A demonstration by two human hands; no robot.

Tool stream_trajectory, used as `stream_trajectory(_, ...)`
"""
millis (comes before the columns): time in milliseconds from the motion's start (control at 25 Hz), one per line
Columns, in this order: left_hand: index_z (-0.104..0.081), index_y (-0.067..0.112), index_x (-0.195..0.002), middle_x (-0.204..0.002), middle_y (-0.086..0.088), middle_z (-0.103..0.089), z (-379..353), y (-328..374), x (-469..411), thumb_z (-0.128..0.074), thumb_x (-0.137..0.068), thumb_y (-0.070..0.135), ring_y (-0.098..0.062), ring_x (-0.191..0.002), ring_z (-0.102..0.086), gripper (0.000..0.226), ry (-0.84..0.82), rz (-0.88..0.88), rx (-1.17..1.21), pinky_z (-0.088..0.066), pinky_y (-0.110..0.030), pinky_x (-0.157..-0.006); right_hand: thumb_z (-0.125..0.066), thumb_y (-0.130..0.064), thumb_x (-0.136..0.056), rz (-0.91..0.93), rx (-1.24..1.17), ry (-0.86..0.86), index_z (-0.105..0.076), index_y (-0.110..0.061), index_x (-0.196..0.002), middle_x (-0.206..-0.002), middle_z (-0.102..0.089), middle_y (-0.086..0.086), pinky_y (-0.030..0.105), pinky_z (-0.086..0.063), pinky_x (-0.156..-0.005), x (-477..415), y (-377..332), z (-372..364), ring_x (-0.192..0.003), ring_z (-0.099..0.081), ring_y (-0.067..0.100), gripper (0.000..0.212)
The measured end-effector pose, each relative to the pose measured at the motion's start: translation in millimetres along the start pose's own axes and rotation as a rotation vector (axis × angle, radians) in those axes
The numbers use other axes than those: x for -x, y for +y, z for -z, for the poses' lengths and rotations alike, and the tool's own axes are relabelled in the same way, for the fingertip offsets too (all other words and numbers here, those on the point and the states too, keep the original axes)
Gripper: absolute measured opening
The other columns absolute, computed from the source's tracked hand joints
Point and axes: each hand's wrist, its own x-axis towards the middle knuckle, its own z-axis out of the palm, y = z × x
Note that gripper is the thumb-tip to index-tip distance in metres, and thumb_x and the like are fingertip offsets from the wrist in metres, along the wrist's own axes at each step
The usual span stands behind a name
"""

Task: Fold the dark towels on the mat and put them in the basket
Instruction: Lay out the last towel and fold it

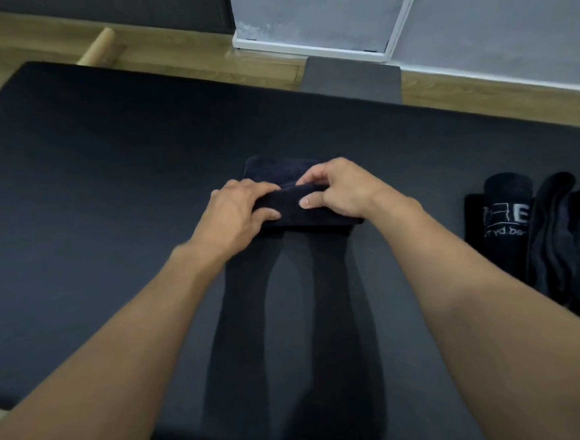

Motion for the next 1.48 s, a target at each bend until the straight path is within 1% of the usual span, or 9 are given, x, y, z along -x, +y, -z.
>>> stream_trajectory(120, -0.066, 0.026, -0.124, -0.119, -0.005, -0.067, 15, -7, -33, -0.066, -0.091, 0.034, -0.026, -0.116, -0.059, 0.034, -0.240, 0.172, 0.107, -0.046, -0.036, -0.098, -0.064, -0.026, -0.088, 0.279, 0.485, 0.386, -0.064, -0.022, -0.115, -0.115, -0.060, 0.003, 0.043, -0.042, -0.093, 13, -5, -28, -0.108, -0.055, 0.026, 0.028)
stream_trajectory(280, -0.067, 0.026, -0.119, -0.115, -0.003, -0.065, 18, -1, -58, -0.062, -0.095, 0.032, -0.022, -0.112, -0.057, 0.025, -0.349, 0.265, 0.140, -0.043, -0.031, -0.092, -0.080, -0.030, -0.074, 0.401, 0.710, 0.367, -0.054, -0.009, -0.133, -0.128, -0.056, 0.011, 0.045, -0.036, -0.106, 28, 13, -51, -0.119, -0.054, 0.031, 0.068)
stream_trajectory(480, -0.061, 0.015, -0.126, -0.119, -0.009, -0.062, -9, 6, -23, -0.049, -0.094, 0.027, -0.031, -0.108, -0.057, 0.036, 0.142, -0.146, -0.405, -0.039, -0.044, -0.092, -0.068, -0.016, -0.084, 0.327, 0.668, 0.358, -0.050, -0.016, -0.135, -0.127, -0.058, 0.006, 0.040, -0.037, -0.098, 7, 5, -41, -0.113, -0.054, 0.029, 0.054)
stream_trajectory(560, -0.057, 0.006, -0.131, -0.124, -0.014, -0.061, -16, -3, -4, -0.056, -0.087, 0.034, -0.033, -0.113, -0.057, 0.052, 0.174, -0.264, -0.439, -0.040, -0.045, -0.097, -0.067, -0.019, -0.087, 0.312, 0.596, 0.299, -0.051, -0.020, -0.133, -0.127, -0.060, 0.003, 0.040, -0.037, -0.100, 2, 3, -34, -0.115, -0.054, 0.026, 0.049)
stream_trajectory(800, -0.057, 0.018, -0.129, -0.119, -0.005, -0.062, 10, 13, -43, -0.074, -0.083, 0.035, -0.024, -0.114, -0.053, 0.052, -0.120, -0.016, -0.203, -0.038, -0.037, -0.097, -0.074, -0.026, -0.083, 0.146, 0.233, 0.115, -0.055, -0.027, -0.126, -0.122, -0.064, -0.002, 0.029, -0.041, -0.090, -20, -5, -1, -0.115, -0.057, 0.020, 0.046)
stream_trajectory(1080, -0.074, 0.031, -0.107, -0.099, 0.007, -0.075, 41, 2, -44, -0.077, -0.080, 0.042, -0.012, -0.100, -0.067, 0.030, -0.647, 0.237, 0.252, -0.049, -0.032, -0.098, -0.074, -0.046, -0.079, 0.368, 0.606, 0.265, -0.045, -0.024, -0.139, -0.125, -0.052, 0.002, 0.038, -0.036, -0.095, 31, 23, -27, -0.109, -0.051, 0.023, 0.070)
stream_trajectory(1200, -0.071, 0.028, -0.110, -0.100, 0.006, -0.071, 38, 7, -41, -0.073, -0.085, 0.038, -0.016, -0.104, -0.065, 0.027, -0.561, 0.186, 0.208, -0.049, -0.032, -0.095, -0.073, -0.047, -0.080, 0.263, 0.530, 0.115, -0.049, -0.026, -0.131, -0.118, -0.059, -0.001, 0.035, -0.038, -0.092, 17, 11, -15, -0.107, -0.055, 0.021, 0.060)
stream_trajectory(1360, -0.059, 0.019, -0.130, -0.120, -0.006, -0.061, 25, 15, -26, -0.065, -0.089, 0.040, -0.029, -0.114, -0.056, 0.046, -0.061, -0.166, -0.268, -0.042, -0.044, -0.098, -0.077, -0.041, -0.079, 0.107, 0.283, -0.112, -0.061, -0.023, -0.121, -0.100, -0.062, -0.005, 0.030, -0.044, -0.083, -4, -2, 12, -0.099, -0.059, 0.017, 0.048)
stream_trajectory(1480, -0.046, 0.006, -0.142, -0.132, -0.016, -0.055, -2, 4, 6, -0.068, -0.083, 0.042, -0.036, -0.119, -0.052, 0.072, 0.053, -0.280, -0.505, -0.039, -0.046, -0.100, -0.076, -0.044, -0.080, 0.108, 0.254, -0.072, -0.061, -0.026, -0.125, -0.103, -0.059, -0.007, 0.031, -0.043, -0.089, -6, -4, 10, -0.108, -0.057, 0.020, 0.051)
